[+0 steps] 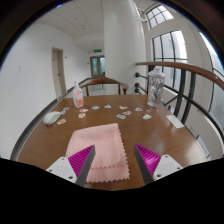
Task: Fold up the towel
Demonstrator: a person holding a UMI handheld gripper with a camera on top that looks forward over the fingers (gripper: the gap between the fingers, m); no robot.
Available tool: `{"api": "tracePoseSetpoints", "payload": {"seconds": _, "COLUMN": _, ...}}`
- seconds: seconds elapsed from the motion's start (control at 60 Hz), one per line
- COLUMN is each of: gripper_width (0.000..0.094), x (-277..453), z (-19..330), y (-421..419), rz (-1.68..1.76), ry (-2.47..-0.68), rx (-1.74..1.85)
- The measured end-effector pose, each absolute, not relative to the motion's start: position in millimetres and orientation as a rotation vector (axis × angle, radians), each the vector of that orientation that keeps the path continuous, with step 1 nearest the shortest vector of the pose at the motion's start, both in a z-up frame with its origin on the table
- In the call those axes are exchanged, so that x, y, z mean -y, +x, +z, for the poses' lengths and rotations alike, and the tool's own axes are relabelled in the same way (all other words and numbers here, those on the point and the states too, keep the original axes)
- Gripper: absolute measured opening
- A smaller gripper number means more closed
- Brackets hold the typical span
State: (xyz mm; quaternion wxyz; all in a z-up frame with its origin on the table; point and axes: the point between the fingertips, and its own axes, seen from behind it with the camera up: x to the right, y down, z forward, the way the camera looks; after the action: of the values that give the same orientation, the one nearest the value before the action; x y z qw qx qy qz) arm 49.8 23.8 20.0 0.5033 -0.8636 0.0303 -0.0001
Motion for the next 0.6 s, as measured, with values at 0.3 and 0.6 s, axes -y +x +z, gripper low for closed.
{"api": "tracePoseSetpoints", "payload": {"seconds": 0.3, "gripper_width": 0.0804, "x": 66.7, "z": 65.4, "y": 17.2, "rz": 0.115, "ry": -1.997, "rx": -0.016}}
{"api": "tracePoseSetpoints", "payload": {"seconds": 0.6, "gripper_width": 0.0800, "x": 172.6, "z": 85.2, "y": -15.5, "rz": 0.120, "ry": -1.903, "rx": 0.033}}
